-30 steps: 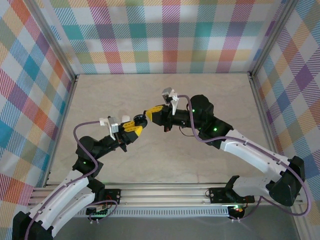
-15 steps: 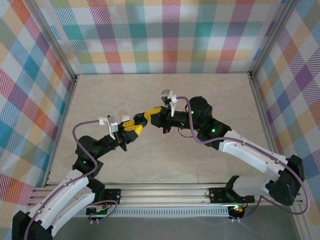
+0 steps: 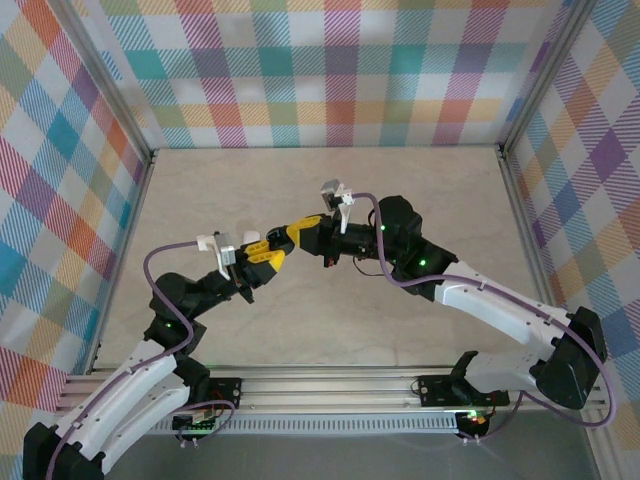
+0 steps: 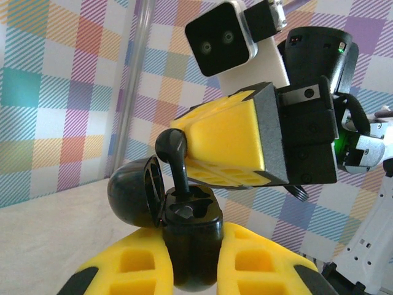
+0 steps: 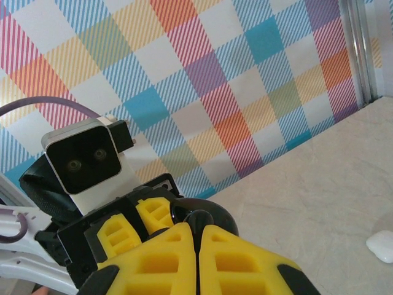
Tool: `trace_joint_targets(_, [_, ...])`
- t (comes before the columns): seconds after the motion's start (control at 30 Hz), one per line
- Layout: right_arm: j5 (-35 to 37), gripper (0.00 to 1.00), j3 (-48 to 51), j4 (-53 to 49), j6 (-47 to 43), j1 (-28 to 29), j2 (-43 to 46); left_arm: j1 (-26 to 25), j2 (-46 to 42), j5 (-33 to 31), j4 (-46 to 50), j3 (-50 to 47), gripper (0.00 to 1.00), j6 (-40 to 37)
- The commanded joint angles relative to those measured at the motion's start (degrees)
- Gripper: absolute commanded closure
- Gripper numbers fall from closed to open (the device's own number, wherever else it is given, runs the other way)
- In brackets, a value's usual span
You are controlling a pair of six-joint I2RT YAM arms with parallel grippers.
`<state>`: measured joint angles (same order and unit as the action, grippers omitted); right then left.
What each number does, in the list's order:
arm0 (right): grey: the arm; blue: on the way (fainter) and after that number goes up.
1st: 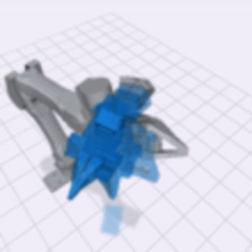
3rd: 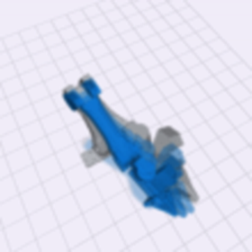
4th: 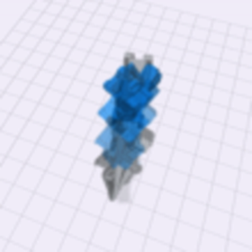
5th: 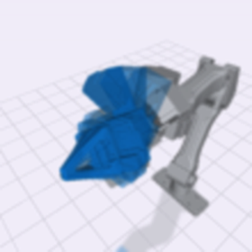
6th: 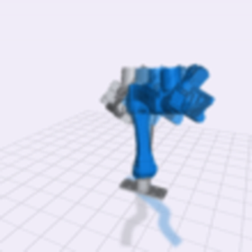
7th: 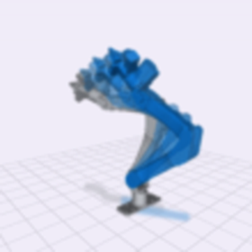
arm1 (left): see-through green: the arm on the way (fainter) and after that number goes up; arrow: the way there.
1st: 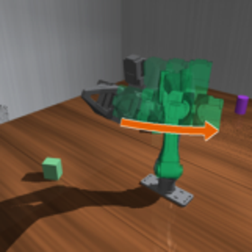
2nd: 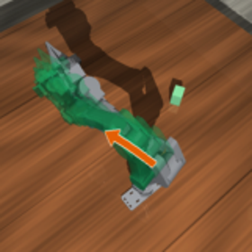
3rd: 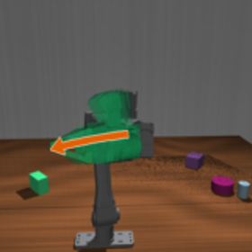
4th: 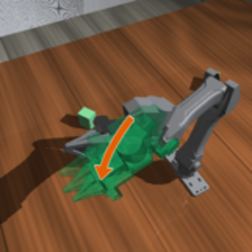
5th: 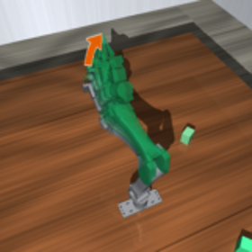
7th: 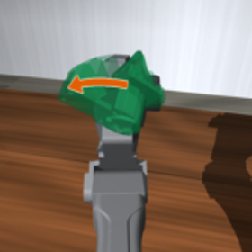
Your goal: Insert the wireless bluetooth earbuds into the charging case
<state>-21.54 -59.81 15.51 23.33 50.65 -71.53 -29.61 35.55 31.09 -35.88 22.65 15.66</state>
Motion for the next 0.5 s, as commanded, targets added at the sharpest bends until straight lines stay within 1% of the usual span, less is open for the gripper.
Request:
trace_joint_targets(0.0, [-0.78,0.92,1.34,2.95,2.78,0.41,1.38,-0.83,-1.34,-1.43,-1.82,2.16,1.00,0.63])
trace_joint_targets(0.17, [-1.04,0.92,2.74,4.35,5.48,0.41,1.81,-0.98,-2.19,-1.55,-1.55,2.24,1.00,0.77])
trace_joint_targets(0.47, [-4.22,0.92,2.99,2.65,5.66,0.41,1.22,-1.16,-2.33,-1.81,-1.33,2.52,1.00,0.43])
